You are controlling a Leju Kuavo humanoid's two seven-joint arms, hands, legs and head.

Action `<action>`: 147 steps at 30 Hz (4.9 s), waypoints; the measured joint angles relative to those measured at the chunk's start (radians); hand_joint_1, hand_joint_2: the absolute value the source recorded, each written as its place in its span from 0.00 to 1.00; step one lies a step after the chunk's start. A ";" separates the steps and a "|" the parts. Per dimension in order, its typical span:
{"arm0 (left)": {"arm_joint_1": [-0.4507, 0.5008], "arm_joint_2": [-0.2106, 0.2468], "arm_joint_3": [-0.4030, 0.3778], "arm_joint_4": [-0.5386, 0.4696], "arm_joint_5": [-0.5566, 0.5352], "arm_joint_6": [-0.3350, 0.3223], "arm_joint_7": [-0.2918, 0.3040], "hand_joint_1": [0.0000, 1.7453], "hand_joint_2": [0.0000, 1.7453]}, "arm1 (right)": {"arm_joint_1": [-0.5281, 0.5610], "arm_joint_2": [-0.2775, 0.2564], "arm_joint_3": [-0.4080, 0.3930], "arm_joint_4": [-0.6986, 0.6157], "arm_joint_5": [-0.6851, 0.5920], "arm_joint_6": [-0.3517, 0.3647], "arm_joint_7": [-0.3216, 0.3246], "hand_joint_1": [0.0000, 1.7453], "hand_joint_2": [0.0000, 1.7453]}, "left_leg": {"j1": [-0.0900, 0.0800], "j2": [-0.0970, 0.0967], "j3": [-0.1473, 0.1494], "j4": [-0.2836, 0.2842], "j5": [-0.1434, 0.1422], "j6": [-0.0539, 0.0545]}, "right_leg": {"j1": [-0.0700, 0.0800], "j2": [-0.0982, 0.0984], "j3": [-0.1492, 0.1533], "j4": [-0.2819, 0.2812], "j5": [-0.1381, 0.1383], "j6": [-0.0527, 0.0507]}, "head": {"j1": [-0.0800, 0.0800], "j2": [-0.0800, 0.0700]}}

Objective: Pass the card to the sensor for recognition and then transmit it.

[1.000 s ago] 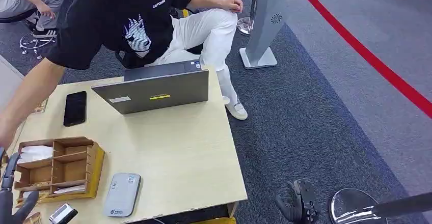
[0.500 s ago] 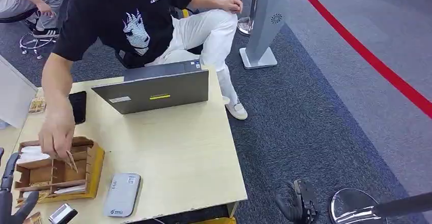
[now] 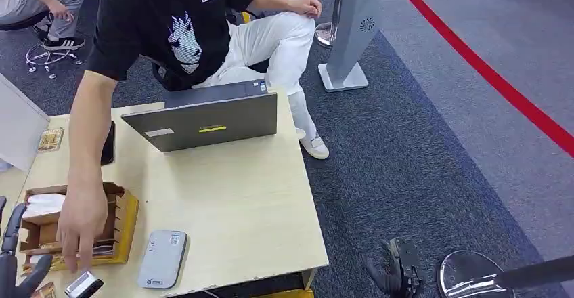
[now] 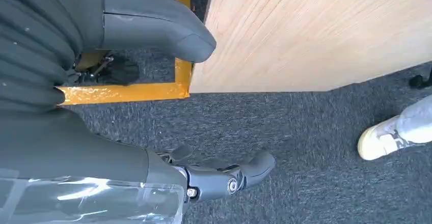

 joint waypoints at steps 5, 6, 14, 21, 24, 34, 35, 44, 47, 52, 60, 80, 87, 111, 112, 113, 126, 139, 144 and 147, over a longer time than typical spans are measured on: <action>0.002 -0.002 0.000 0.000 -0.018 -0.007 0.000 0.00 1.00 | 0.000 0.000 0.000 0.000 -0.010 0.000 0.001 0.00 1.00 | 0.000 0.000 0.000 0.000 0.000 0.000 | 0.000 0.000 0.000 0.000 0.000 0.000 | 0.000 0.000; 0.004 -0.002 0.000 0.001 -0.021 -0.011 0.001 0.00 1.00 | 0.000 0.000 0.000 0.000 -0.011 -0.001 0.001 0.00 1.00 | 0.000 0.000 0.000 0.000 0.000 0.000 | 0.000 0.000 0.000 0.000 0.000 0.000 | 0.000 0.000; 0.036 -0.016 -0.032 0.032 -0.036 -0.019 0.006 0.00 1.00 | 0.000 0.000 0.001 -0.002 -0.014 -0.008 0.001 0.00 1.00 | 0.000 0.000 0.000 0.000 0.000 0.000 | 0.000 0.000 0.000 0.000 0.000 0.000 | 0.000 0.000; 0.058 -0.027 -0.074 0.067 -0.041 -0.038 0.009 0.00 1.00 | 0.000 0.000 0.002 -0.005 -0.010 -0.016 0.001 0.00 1.00 | 0.000 0.000 0.000 0.000 0.000 0.000 | 0.000 0.000 0.000 0.000 0.000 0.000 | 0.000 0.000; 0.062 -0.030 -0.087 0.079 -0.041 -0.039 0.019 0.00 1.00 | 0.000 0.000 0.004 -0.005 -0.008 -0.016 0.001 0.00 1.00 | 0.000 0.000 0.000 0.000 0.000 0.000 | 0.000 0.000 0.000 0.000 0.000 0.000 | 0.000 0.000; 0.072 -0.021 -0.161 0.132 -0.038 -0.045 0.070 0.00 1.00 | -0.001 0.000 0.006 -0.005 0.005 -0.018 -0.002 0.00 1.00 | 0.000 0.000 0.000 0.000 0.000 0.000 | 0.000 0.000 0.000 0.000 0.000 0.000 | 0.000 0.000; 0.072 -0.019 -0.166 0.139 -0.038 -0.045 0.074 0.00 1.00 | -0.001 0.000 0.007 -0.005 0.006 -0.018 -0.002 0.00 1.00 | 0.000 0.000 0.000 0.000 0.000 0.000 | 0.000 0.000 0.000 0.000 0.000 0.000 | 0.000 0.000; 0.068 0.001 -0.190 0.180 -0.062 -0.053 0.115 0.00 1.00 | -0.002 0.000 0.011 -0.005 0.018 -0.017 -0.008 0.00 1.00 | 0.000 0.000 0.000 0.000 0.000 0.000 | 0.000 0.000 0.000 0.000 0.000 0.000 | 0.000 0.000; 0.063 0.018 -0.197 0.188 -0.077 -0.070 0.138 0.00 1.00 | -0.002 0.000 0.011 -0.005 0.022 -0.016 -0.009 0.00 1.00 | 0.000 0.000 0.000 0.000 0.000 0.000 | 0.000 0.000 0.000 0.000 0.000 0.000 | 0.000 0.000; 0.055 0.035 -0.199 0.192 -0.084 -0.094 0.156 0.00 1.00 | -0.002 0.000 0.013 -0.005 0.027 -0.014 -0.010 0.00 1.00 | 0.000 0.000 0.000 0.000 0.000 0.000 | 0.000 0.000 0.000 0.000 0.000 0.000 | 0.000 0.000; 0.051 0.055 -0.199 0.174 -0.071 -0.184 0.179 0.00 1.00 | -0.003 0.000 0.015 0.000 0.057 -0.016 -0.017 0.00 1.00 | 0.000 0.000 0.000 0.000 0.000 0.000 | 0.000 0.000 0.000 0.000 0.000 0.000 | 0.000 0.000; 0.050 0.078 -0.200 0.124 -0.068 -0.207 0.182 0.00 1.00 | -0.003 0.000 0.015 0.003 0.078 -0.014 -0.026 0.00 1.00 | 0.000 0.000 0.000 0.000 0.000 0.000 | 0.000 0.000 0.000 0.000 0.000 0.000 | 0.000 0.000; 0.035 0.095 -0.200 0.127 -0.071 -0.216 0.196 0.00 1.00 | -0.004 0.000 0.016 0.005 0.095 -0.011 -0.028 0.00 1.00 | 0.000 0.000 0.000 0.000 0.000 0.000 | 0.000 0.000 0.000 0.000 0.000 0.000 | 0.000 0.000; -0.019 0.122 -0.241 0.196 -0.067 -0.238 0.198 1.00 1.00 | -0.008 0.000 0.026 0.020 0.146 -0.005 -0.043 0.00 1.00 | 0.000 0.000 0.000 0.000 0.000 0.000 | 0.000 0.000 0.000 0.000 0.000 0.000 | 0.000 0.000; -0.019 0.122 -0.241 0.200 -0.065 -0.238 0.198 1.00 1.00 | -0.008 0.000 0.026 0.020 0.150 -0.006 -0.044 0.00 1.00 | 0.000 0.000 0.000 0.000 0.000 0.000 | 0.000 0.000 0.000 0.000 0.000 0.000 | 0.000 0.000; -0.018 0.123 -0.242 0.202 -0.061 -0.238 0.199 1.00 1.00 | -0.008 0.000 0.026 0.020 0.152 -0.008 -0.045 0.00 1.00 | 0.000 0.000 0.000 0.000 0.000 0.000 | 0.000 0.000 0.000 0.000 0.000 0.000 | 0.000 0.000; -0.018 0.127 -0.244 0.206 -0.058 -0.238 0.199 1.00 1.00 | -0.008 0.000 0.026 0.022 0.164 -0.014 -0.048 0.00 1.00 | 0.000 0.000 0.000 0.000 0.000 0.000 | 0.000 0.000 0.000 0.000 0.000 0.000 | 0.000 0.000; -0.153 0.164 -0.248 0.006 0.010 -0.235 0.172 1.00 1.00 | -0.012 -0.001 0.051 0.023 0.190 -0.018 -0.051 0.00 1.00 | 0.000 -0.002 0.000 0.000 0.001 0.000 | 0.000 -0.002 0.001 0.000 0.001 0.000 | 0.000 0.000; -0.216 0.174 -0.245 -0.019 0.034 -0.283 0.183 1.00 1.00 | -0.012 -0.001 0.052 0.023 0.211 -0.016 -0.047 0.00 1.00 | 0.000 -0.003 -0.001 0.000 0.001 0.000 | 0.000 -0.002 0.000 0.000 0.001 0.000 | 0.000 0.000; -0.293 0.185 -0.227 -0.007 0.047 -0.355 0.220 1.00 1.00 | -0.015 -0.002 0.062 0.026 0.231 -0.010 -0.045 0.00 1.00 | 0.000 -0.003 -0.001 0.000 0.002 -0.001 | 0.000 -0.003 0.001 0.001 0.001 0.000 | 0.000 0.000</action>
